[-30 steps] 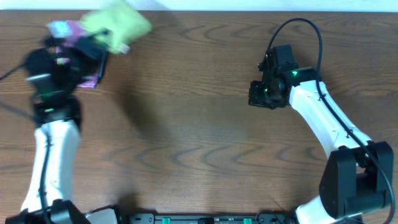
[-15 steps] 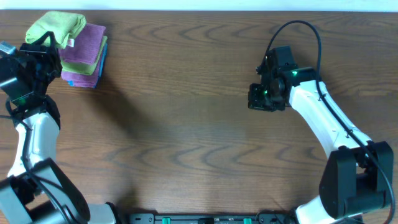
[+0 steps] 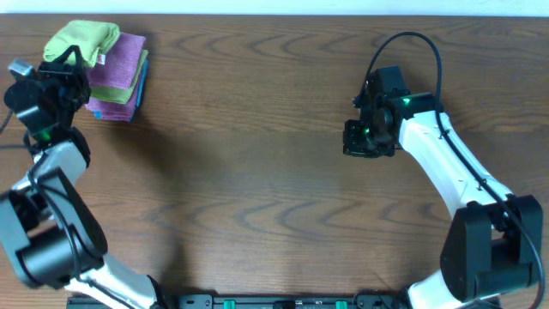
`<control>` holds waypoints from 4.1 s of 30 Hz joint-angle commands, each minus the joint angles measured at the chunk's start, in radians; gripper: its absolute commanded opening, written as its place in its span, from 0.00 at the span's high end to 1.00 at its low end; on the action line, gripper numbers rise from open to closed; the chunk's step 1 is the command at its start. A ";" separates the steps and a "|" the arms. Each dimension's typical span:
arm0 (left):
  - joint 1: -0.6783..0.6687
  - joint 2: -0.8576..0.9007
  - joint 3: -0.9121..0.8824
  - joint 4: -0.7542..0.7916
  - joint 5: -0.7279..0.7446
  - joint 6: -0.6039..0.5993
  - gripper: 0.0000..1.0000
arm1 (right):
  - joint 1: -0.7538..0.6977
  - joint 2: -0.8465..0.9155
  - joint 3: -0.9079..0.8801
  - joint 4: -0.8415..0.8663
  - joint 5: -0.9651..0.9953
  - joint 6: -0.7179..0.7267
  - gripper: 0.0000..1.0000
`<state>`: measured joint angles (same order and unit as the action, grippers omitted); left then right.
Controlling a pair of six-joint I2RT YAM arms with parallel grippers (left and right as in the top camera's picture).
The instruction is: Fold the cloth
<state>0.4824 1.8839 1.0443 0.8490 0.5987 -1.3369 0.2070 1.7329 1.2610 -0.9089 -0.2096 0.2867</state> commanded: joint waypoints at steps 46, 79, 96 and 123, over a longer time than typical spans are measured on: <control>-0.059 0.078 0.179 -0.335 -0.010 0.429 0.89 | 0.083 -0.020 -0.004 0.052 -0.006 -0.003 0.98; 0.064 0.004 0.179 -0.726 0.460 0.490 0.05 | 0.122 -0.020 -0.004 0.026 -0.035 0.005 0.98; 0.031 -0.578 0.179 -1.506 0.194 1.109 0.05 | 0.122 -0.189 -0.004 -0.019 -0.066 -0.043 0.99; -0.062 -0.949 0.179 -1.881 0.175 1.160 0.05 | 0.122 -0.483 -0.005 -0.209 0.064 -0.044 0.01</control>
<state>0.4232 0.9348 1.2083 -1.0294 0.7788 -0.1856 0.3210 1.2545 1.2594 -1.1152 -0.1562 0.2340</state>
